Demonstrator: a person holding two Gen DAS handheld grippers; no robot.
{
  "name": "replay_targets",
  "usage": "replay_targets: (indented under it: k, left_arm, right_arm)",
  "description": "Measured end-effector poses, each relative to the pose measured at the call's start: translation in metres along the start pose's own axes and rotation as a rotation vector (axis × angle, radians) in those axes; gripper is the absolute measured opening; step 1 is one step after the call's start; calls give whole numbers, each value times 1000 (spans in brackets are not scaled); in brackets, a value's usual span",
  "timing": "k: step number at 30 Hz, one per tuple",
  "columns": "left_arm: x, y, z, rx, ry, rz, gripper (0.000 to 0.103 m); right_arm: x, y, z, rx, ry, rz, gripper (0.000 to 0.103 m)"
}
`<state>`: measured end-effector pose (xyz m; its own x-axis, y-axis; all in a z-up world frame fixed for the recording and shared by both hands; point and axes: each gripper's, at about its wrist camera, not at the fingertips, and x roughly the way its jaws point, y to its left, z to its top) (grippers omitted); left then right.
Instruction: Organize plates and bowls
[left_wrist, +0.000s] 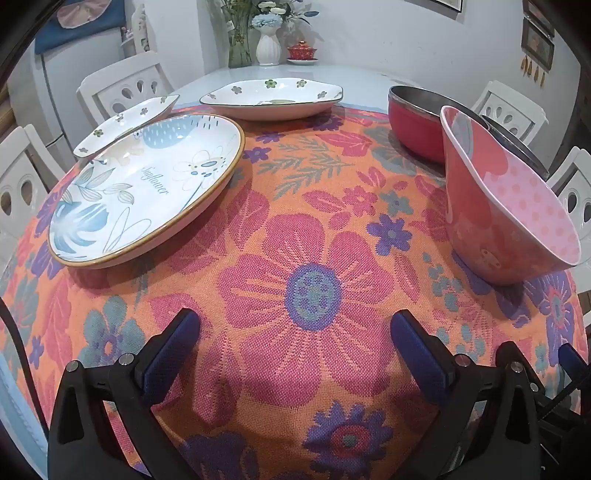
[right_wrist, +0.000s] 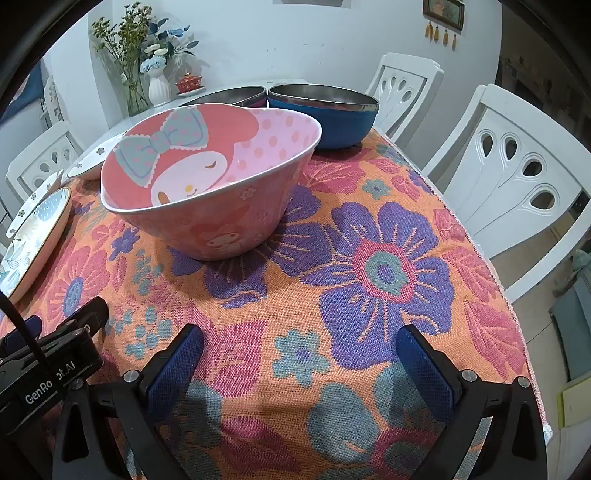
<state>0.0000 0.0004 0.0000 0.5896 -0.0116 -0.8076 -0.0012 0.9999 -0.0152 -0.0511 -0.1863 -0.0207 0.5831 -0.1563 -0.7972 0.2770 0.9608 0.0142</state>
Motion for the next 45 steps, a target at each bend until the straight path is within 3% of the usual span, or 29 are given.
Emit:
replay_targets:
  k: [5,10,12,19,23,26,32,38,45]
  left_arm:
    - [-1,0,1,21,43,4,103]
    - [-17,3,-9,120,182,-58,102]
    - [-30,7,-15,122,220,-23,101]
    - [-103,52,-10,105,112,0,102]
    - [-133,79,8,102,61,10,102]
    - [-142,100,36,91,46,16,102]
    - [-174,138,82,73,-68,41,102]
    - [-196,178,102,46,-137,35,102]
    - [-188,210,102,5,-127,-5,102]
  right_arm:
    - [-4,2,-3,-20,12,5,103]
    - [-16,1,-13,-80,181,43,103]
    - [-20,2,-19,-71,255,40,103]
    - [-30,12,-18,-51,467,14,103]
    - [-84,45,-7,-42,395,36,103]
    - [-130,80,21,-72,288,49,103]
    - [-194,137,83,-106,109,62,103]
    - [-222,169,104,-100,9,32,103]
    - [-218,191,93,-71,26,26,103]
